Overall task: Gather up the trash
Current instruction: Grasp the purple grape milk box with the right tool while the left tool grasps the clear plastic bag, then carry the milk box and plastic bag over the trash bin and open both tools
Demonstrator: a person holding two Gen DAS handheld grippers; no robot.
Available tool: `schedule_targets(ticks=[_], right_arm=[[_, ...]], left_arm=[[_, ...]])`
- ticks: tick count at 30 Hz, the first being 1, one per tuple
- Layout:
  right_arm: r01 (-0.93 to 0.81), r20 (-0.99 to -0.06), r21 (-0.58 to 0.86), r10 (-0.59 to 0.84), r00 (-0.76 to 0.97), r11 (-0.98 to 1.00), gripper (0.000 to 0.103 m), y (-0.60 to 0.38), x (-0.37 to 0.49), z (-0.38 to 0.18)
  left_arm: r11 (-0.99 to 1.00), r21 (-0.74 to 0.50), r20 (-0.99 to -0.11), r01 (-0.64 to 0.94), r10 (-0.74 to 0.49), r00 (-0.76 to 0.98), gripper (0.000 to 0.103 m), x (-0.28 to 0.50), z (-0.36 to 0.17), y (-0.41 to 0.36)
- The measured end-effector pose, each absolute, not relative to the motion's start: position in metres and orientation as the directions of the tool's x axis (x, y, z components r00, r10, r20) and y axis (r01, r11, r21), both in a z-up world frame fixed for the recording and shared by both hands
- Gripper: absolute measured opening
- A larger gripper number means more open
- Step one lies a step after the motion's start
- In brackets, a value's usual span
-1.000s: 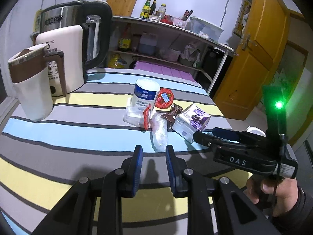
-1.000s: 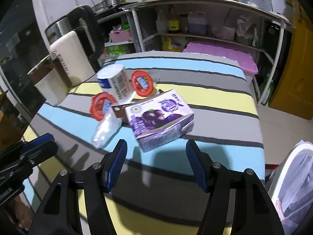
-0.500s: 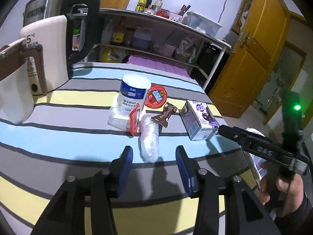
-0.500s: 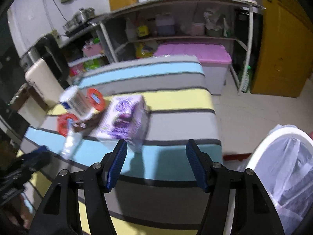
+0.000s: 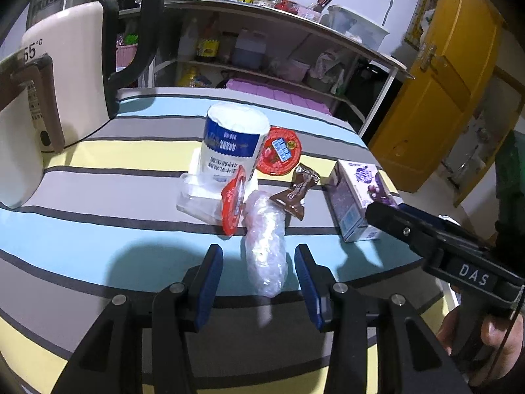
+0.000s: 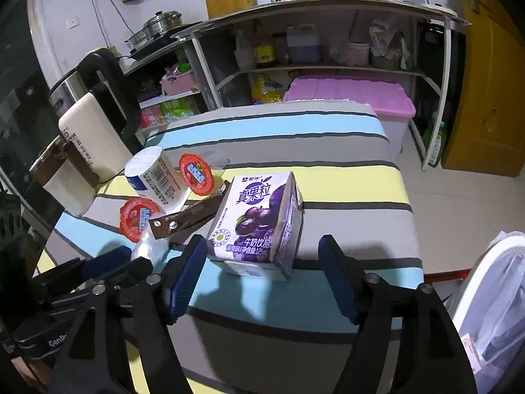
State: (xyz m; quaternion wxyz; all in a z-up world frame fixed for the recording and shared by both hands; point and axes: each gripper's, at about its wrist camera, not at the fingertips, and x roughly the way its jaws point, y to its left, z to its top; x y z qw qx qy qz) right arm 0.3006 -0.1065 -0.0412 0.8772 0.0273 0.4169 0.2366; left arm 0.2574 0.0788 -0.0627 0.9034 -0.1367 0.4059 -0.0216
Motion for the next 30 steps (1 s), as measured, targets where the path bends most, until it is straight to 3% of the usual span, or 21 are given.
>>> schedule_targets(ticks=[12, 15, 17, 30], right_arm=[[-0.381, -0.748, 0.190, 0.384, 0.541, 0.905, 0.071, -0.096, 0.309, -0.047], [-0.365, -0.753, 0.209, 0.388, 0.532, 0.907, 0.071, -0.101, 0.311, -0.047], [-0.374, -0.752, 0.215, 0.397, 0.526, 0.902, 0.060, -0.101, 0.310, -0.045], [-0.391, -0.741, 0.252, 0.436, 0.511, 0.885, 0.058, -0.114, 0.293, -0.044]], left_arm=[[0.965, -0.253, -0.731, -0.072, -0.142, 0.667, 0.045, 0.261, -0.064, 0.077], [0.965, -0.253, -0.732, -0.070, -0.144, 0.666, 0.034, 0.261, -0.065, 0.076], [0.965, -0.253, -0.733, -0.066, -0.147, 0.664, 0.025, 0.261, -0.065, 0.075], [0.969, -0.243, -0.717, -0.046, -0.148, 0.681, 0.023, 0.239, -0.056, 0.069]])
